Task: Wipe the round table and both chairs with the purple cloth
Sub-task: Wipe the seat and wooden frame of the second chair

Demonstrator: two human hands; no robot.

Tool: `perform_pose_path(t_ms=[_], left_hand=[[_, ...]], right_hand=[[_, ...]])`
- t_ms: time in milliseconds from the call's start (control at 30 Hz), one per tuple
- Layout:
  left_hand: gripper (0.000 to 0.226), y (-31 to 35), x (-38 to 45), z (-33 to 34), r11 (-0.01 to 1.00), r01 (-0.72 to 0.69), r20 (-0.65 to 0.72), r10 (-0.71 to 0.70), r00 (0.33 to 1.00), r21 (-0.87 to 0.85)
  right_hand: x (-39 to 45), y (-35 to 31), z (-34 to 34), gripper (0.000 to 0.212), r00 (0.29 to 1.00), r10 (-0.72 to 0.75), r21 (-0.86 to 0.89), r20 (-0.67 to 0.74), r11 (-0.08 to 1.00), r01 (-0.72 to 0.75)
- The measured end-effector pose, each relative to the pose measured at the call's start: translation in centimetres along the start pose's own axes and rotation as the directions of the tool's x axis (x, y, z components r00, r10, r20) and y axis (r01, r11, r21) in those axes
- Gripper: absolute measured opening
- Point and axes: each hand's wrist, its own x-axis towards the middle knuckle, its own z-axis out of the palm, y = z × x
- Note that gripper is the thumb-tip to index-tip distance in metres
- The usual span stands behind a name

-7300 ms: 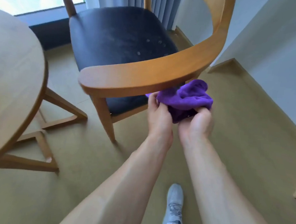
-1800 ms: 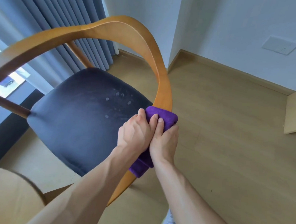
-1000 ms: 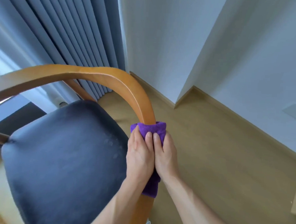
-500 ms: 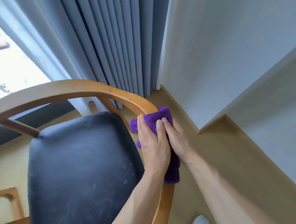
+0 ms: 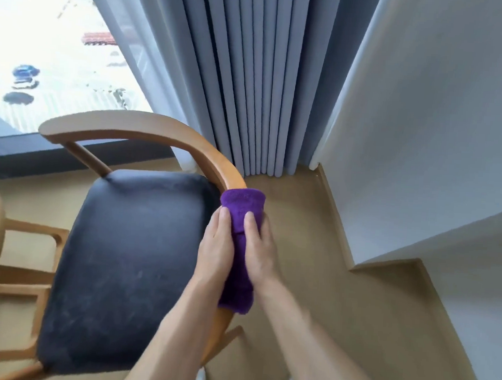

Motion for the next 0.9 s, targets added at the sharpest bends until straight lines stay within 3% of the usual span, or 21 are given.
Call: perform_pose_path(t_ms=[100,300,400,500,667,767,900], left_hand=[[0.041,-1.1,-1.8,-0.4,0.998,-0.02,-0.006,0.02,1.0,0.055],[0.044,-0.5,-0.7,0.4,0.998,-0.004,-0.03,0.006,1.0,0.063],[0.037,1.2,2.3,1.1,1.0,0.027,-0.048,-0.026,0.998,0.005],[0.037,3.1,6.5,1.6,0.993,0.099,-0.072,-0.103,0.992,-0.059],[0.051,4.5,13.6,2.0,0.971,0.194,-0.164,-0.216,0.962,-0.142],[0.049,4.8,16.7,2.2,0.972,0.16,-0.266,-0.203,0.942,-0.174],[0.041,5.1,19.9,2.0,0.972,0.075,-0.45,-0.17,0.877,-0.221]], right_hand=[[-2.0,1.1,0.1,0.049,0.998,-0.059,-0.007,-0.016,0.998,0.059],[-0.4,0.1,-0.4,0.035,0.993,-0.118,-0.155,0.0,0.981,0.117],[3.6,-1.8,-0.5,0.024,0.997,-0.052,-0.268,0.059,0.961,0.066],[8.6,-4.0,0.5,0.029,0.982,0.081,-0.321,0.172,0.947,-0.021],[15.9,-6.6,3.7,0.035,0.95,0.166,-0.478,0.263,0.878,-0.021],[18.8,-7.5,5.5,0.035,0.932,0.16,-0.543,0.326,0.838,0.046],[21.6,-8.2,8.0,0.034,0.899,0.038,-0.592,0.435,0.765,0.254]])
